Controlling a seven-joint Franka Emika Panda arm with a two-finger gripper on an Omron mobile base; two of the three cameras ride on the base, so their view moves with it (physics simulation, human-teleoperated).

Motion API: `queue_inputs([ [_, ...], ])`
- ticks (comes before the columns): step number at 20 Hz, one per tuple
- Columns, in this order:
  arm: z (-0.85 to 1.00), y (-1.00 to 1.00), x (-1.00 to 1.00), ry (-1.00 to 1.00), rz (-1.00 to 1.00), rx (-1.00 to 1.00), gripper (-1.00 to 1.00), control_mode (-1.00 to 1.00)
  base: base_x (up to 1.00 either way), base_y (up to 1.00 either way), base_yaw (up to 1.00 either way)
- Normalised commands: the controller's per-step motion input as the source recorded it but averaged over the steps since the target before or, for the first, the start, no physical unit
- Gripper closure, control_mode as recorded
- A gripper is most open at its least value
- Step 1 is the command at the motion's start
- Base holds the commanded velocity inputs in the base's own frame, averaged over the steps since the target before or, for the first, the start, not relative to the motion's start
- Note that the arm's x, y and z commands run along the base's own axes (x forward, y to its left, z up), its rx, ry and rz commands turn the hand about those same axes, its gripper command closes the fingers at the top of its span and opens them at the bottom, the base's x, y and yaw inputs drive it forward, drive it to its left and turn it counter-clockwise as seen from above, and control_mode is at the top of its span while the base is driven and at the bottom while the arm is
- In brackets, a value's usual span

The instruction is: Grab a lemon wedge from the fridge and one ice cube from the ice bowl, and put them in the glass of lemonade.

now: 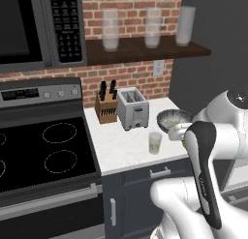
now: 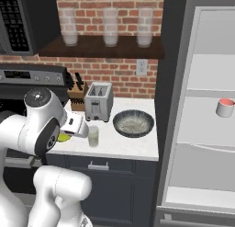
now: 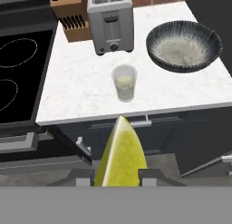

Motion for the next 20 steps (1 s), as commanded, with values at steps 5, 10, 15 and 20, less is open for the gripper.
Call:
queue_inputs([
  [5,0.0,0.02,0.04,0.01,0.0,-0.01,1.0,-1.0,0.0,0.0,0.0],
  [10,-0.09,0.03,0.23,0.07,0.03,-0.06,1.0,-1.0,0.0,0.0,0.0],
  [15,-0.15,0.03,0.29,0.12,0.23,-0.18,1.0,-1.0,0.0,0.0,0.0],
  [20,-0.1,0.01,0.48,0.12,0.37,-0.18,1.0,-1.0,0.0,0.0,0.0],
])
